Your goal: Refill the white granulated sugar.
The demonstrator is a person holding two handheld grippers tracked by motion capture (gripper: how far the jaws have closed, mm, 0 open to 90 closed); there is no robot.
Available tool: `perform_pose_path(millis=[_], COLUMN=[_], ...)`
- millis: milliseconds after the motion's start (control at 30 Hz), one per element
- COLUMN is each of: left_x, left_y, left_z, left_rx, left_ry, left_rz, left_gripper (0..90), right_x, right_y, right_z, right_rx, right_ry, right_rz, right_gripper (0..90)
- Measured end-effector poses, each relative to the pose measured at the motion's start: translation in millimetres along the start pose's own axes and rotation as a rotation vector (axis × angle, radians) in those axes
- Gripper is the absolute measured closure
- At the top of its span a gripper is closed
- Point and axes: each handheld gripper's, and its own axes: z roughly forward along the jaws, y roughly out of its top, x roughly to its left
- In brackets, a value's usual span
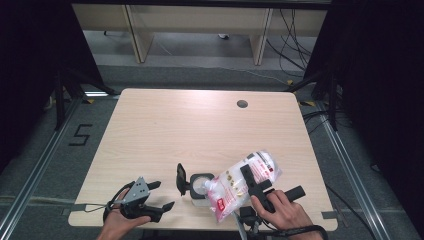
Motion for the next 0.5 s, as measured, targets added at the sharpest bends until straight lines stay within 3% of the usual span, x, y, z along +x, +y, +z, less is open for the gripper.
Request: perform_pose_path(millis=[100,133,167,333,367,433,500], left_x=[0.0,0.5,-0.7,1.5,-0.4,1.8,0.1], left_y=[-0.3,0.1,-0.1,0.5,0.1,0.9,0.0], left_z=[0.1,-0.1,0.3,-1.0,-1.0,-0.9,-1.3], left_rx=[0.002,0.000,-0.005,0.004,0.002,0.002,0.002], left_ry=[-0.001,-0.001,-0.002,-0.002,0.008,0.004,0.008], left_rz=[0.003,0.018,-0.005,0.032,-0.003,0.029,0.006], left_gripper=[16.4,16.4,16.4,16.4,16.4,16.4,16.4], right_x=[-1.3,0.3,0.2,1.9,2.0,1.8,1.5], right_y=[-0.7,-0.2,-0.2,0.4,0.4,0.3,-0.2], right_z=[-0.3,0.0,0.1,0.3,0.3,0.3,0.4], right_rx=[0.010,0.005,0.003,0.003,0.003,0.002,0.001], right_ry=[0.001,0.001,0.000,0.005,0.004,0.005,0.002], right_rz=[-0.021,0.003,0.000,0.011,0.010,0.008,0.008], right_gripper=[46.8,46.8,46.8,46.9,46.9,46.9,46.9])
